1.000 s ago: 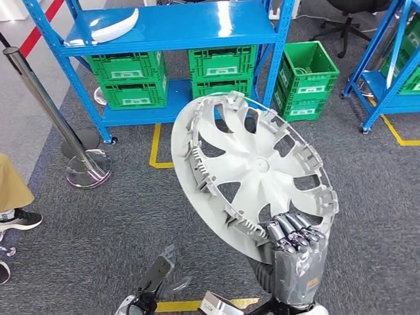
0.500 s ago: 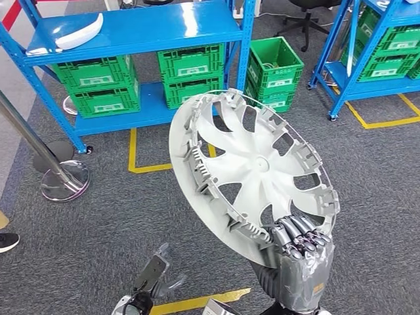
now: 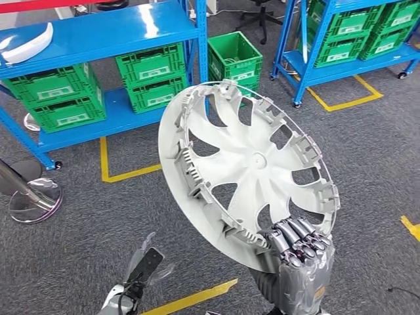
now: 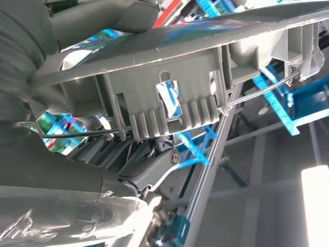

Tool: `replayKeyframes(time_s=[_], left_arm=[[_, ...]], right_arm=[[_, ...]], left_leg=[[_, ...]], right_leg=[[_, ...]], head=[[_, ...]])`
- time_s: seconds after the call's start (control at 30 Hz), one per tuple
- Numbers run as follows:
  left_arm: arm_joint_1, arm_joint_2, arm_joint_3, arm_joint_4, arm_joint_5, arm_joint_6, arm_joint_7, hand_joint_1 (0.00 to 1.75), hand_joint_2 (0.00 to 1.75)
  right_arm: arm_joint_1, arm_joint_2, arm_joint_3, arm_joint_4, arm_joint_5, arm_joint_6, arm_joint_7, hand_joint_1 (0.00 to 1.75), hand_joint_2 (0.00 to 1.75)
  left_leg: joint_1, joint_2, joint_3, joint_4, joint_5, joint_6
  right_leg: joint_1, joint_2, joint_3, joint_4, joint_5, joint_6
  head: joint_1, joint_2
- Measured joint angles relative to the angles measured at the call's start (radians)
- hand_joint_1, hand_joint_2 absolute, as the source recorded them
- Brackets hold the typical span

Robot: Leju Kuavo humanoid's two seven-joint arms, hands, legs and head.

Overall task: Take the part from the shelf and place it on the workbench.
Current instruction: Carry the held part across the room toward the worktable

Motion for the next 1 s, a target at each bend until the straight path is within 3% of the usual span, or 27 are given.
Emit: replayKeyframes(time_s=[0.07, 0.1, 0.17, 0.23, 0.3, 0.33, 0.37, 0.47, 0.5, 0.57, 0.6, 0.67, 0.73, 0.8, 0.83, 0.87, 0.93, 1.0], left_arm=[[-0.003, -0.003, -0.005, 0.0, 0.0, -0.021, 0.012, 0.0, 1.75], [-0.004, -0.005, -0.006, 0.0, 0.0, -0.026, 0.015, 0.0, 1.75], [-0.007, -0.01, -0.007, 0.0, 0.0, -0.031, 0.017, 0.0, 1.75], [-0.005, -0.011, -0.007, 0.001, 0.002, -0.042, 0.021, 0.0, 1.75], [-0.001, -0.009, -0.007, 0.001, 0.007, -0.061, 0.028, 0.0, 1.75], [0.001, -0.008, -0.007, 0.002, 0.009, -0.07, 0.031, 0.0, 1.75], [0.001, -0.008, -0.007, 0.002, 0.009, -0.075, 0.033, 0.0, 1.75], [0.001, -0.008, -0.015, 0.002, -0.009, -0.064, 0.025, 0.0, 1.75], [0.001, -0.009, -0.02, 0.002, -0.015, -0.057, 0.021, 0.0, 1.75], [0.001, -0.01, -0.029, 0.002, -0.021, -0.048, 0.018, 0.0, 1.75], [0.001, -0.011, -0.033, 0.002, -0.022, -0.048, 0.018, 0.0, 1.75], [0.001, -0.012, -0.036, 0.002, -0.021, -0.055, 0.016, 0.0, 1.75], [0.006, -0.01, -0.037, 0.002, -0.021, -0.064, 0.015, 0.0, 1.75], [0.013, -0.006, -0.037, 0.002, -0.019, -0.063, 0.013, 0.0, 1.75], [0.015, -0.005, -0.037, 0.002, -0.017, -0.055, 0.011, 0.0, 1.75], [0.015, -0.005, -0.037, 0.002, -0.015, -0.039, 0.008, 0.0, 1.75], [0.014, -0.004, -0.037, 0.002, -0.015, 0.011, 0.001, 0.0, 1.75], [0.012, -0.004, -0.037, 0.002, -0.023, 0.071, -0.007, 0.0, 1.75]], right_arm=[[0.006, 0.002, -0.007, -0.005, -0.001, 0.0, -0.005, 1.75, 1.75], [0.009, 0.002, -0.01, -0.008, -0.001, 0.0, -0.007, 1.75, 1.75], [0.013, 0.003, -0.014, -0.011, -0.003, 0.0, -0.008, 1.75, 1.75], [0.015, 0.003, -0.017, -0.012, -0.004, 0.0, -0.008, 1.75, 1.75], [0.017, 0.003, -0.019, -0.012, -0.004, 0.0, -0.006, 1.75, 1.75], [0.018, 0.003, -0.019, -0.013, -0.004, 0.0, -0.005, 1.75, 1.75], [0.02, 0.003, -0.02, -0.014, -0.004, 0.0, -0.004, 1.75, 1.75], [0.029, 0.004, -0.026, -0.024, -0.004, 0.0, -0.005, 1.75, 1.75], [0.036, 0.004, -0.03, -0.028, -0.004, 0.0, -0.006, 1.75, 1.75], [0.057, 0.005, -0.04, -0.036, -0.004, 0.0, -0.008, 1.75, 1.75], [0.068, 0.005, -0.046, -0.039, -0.005, 0.0, -0.008, 1.75, 1.75], [0.082, 0.006, -0.053, -0.043, -0.005, 0.0, -0.008, 1.75, 1.75], [0.087, 0.006, -0.055, -0.044, -0.005, 0.0, -0.008, 1.75, 1.75], [0.091, 0.006, -0.057, -0.044, -0.005, 0.0, -0.008, 1.75, 1.75], [0.094, 0.007, -0.058, -0.045, -0.005, 0.0, -0.008, 1.75, 1.75], [0.099, 0.007, -0.061, -0.047, -0.005, 0.0, -0.01, 1.75, 1.75], [0.112, 0.011, -0.07, -0.052, -0.005, 0.0, -0.015, 1.75, 1.75], [0.124, 0.017, -0.079, -0.057, -0.005, 0.0, -0.025, 1.75, 1.75]], left_leg=[[0.0, 0.011, 0.001, -0.013, -0.004, 0.003], [0.002, 0.024, 0.001, -0.019, -0.002, 0.006], [0.005, 0.049, 0.001, -0.029, 0.006, 0.013], [0.002, 0.077, -0.001, -0.031, 0.008, 0.017], [-0.002, 0.107, -0.004, -0.03, 0.009, 0.018], [-0.004, 0.122, -0.005, -0.03, 0.009, 0.018], [-0.005, 0.135, -0.005, -0.03, 0.008, 0.018], [-0.015, 0.163, -0.002, -0.027, 0.005, 0.012], [-0.018, 0.17, -0.002, -0.026, 0.005, 0.008], [-0.02, 0.186, -0.002, -0.024, 0.005, 0.001], [-0.018, 0.185, -0.002, -0.022, 0.001, -0.004], [-0.013, 0.148, -0.016, 0.019, -0.035, -0.015], [-0.007, 0.097, -0.063, 0.135, -0.104, -0.023], [-0.005, 0.081, -0.111, 0.246, -0.145, -0.025], [-0.005, 0.079, -0.116, 0.257, -0.137, -0.025], [-0.005, 0.076, -0.103, 0.23, -0.11, -0.023], [-0.003, 0.046, -0.043, 0.108, -0.041, -0.016], [0.001, 0.008, -0.001, 0.013, -0.011, -0.009]], right_leg=[[-0.002, 0.02, -0.013, -0.001, 0.009, 0.015], [-0.002, 0.013, -0.021, 0.001, 0.008, 0.021], [0.002, -0.037, -0.051, 0.049, -0.024, 0.029], [0.002, -0.092, -0.107, 0.171, -0.09, 0.033], [0.002, -0.104, -0.148, 0.268, -0.125, 0.036], [0.002, -0.107, -0.142, 0.265, -0.116, 0.036], [0.003, -0.112, -0.114, 0.224, -0.092, 0.034], [0.012, -0.168, 0.004, 0.029, -0.029, 0.019], [0.015, -0.179, 0.021, 0.0, -0.025, 0.013], [0.017, -0.166, 0.021, -0.006, -0.022, 0.002], [0.015, -0.156, 0.02, -0.008, -0.019, -0.003], [0.011, -0.134, 0.018, -0.013, -0.012, -0.014], [0.008, -0.111, 0.015, -0.014, -0.007, -0.021], [0.009, -0.083, 0.012, -0.013, -0.005, -0.022], [0.009, -0.069, 0.011, -0.012, -0.004, -0.021], [0.009, -0.055, 0.011, -0.01, -0.003, -0.021], [0.009, -0.029, 0.01, -0.005, -0.003, -0.018], [0.009, -0.008, 0.001, 0.001, 0.0, -0.009]], head=[[-0.002, 0.0], [-0.002, 0.0], [0.005, 0.0], [0.011, 0.0], [0.012, 0.0], [0.012, 0.0], [0.012, 0.0], [0.011, 0.0], [0.01, 0.0], [0.009, 0.0], [0.009, 0.0], [0.007, 0.0], [0.005, 0.0], [0.005, 0.0], [0.005, 0.0], [0.005, 0.0], [0.005, 0.0], [0.006, 0.0]])
